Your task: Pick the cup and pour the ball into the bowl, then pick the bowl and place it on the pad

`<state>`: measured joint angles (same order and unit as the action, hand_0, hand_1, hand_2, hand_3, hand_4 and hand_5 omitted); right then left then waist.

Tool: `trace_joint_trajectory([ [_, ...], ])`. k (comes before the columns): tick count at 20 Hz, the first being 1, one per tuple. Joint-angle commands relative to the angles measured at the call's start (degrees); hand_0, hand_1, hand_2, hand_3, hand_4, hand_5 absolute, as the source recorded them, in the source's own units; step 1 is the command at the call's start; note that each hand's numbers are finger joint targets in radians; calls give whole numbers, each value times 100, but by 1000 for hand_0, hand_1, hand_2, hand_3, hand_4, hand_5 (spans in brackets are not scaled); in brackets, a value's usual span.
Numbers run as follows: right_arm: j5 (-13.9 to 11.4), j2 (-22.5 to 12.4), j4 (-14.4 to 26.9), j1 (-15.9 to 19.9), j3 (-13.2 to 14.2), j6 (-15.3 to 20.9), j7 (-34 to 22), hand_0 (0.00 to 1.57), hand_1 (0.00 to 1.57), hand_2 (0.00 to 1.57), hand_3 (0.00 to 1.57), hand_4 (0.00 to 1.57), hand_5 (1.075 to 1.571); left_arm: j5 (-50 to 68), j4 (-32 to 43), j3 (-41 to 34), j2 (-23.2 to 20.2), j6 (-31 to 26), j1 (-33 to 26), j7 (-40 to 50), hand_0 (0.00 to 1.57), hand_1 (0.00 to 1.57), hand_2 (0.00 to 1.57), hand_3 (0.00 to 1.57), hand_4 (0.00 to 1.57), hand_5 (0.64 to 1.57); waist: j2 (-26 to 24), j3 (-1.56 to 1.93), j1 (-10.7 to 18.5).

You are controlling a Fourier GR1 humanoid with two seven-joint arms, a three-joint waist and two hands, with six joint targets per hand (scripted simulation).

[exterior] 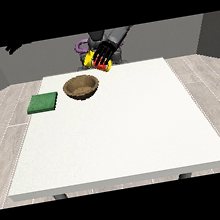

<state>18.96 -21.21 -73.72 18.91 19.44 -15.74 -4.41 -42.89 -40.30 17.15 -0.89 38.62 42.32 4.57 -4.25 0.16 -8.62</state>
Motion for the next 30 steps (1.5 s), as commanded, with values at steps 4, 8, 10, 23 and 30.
trace_joint_trajectory([
  [4,-107,30,475,-70,41,5,211,0,0,0,0,426,1570,-1399,365,1334,87,-380,393,1595,1261,1261,1571,1571,1110,1562,-278,-3,227],
  [8,165,-388,603,51,431,-157,199,0,0,0,179,437,1570,-2059,648,1457,71,-714,719,1886,321,321,1571,1400,996,1564,-118,-9,342],
  [10,113,-312,598,-19,296,-144,48,0,0,0,186,439,1570,-2312,700,1623,36,-934,713,2013,0,0,1571,1406,931,1559,-250,-11,422],
  [23,-2,-81,760,-364,321,-168,795,0,0,0,381,444,1570,-3517,185,2063,85,-1868,806,2541,0,0,899,1523,494,1544,-6,-14,543],
  [30,258,19,488,-173,171,-216,370,0,0,0,298,471,1570,-3730,22,1995,86,-2589,935,2309,0,0,1234,1570,920,1570,16,-15,255],
])
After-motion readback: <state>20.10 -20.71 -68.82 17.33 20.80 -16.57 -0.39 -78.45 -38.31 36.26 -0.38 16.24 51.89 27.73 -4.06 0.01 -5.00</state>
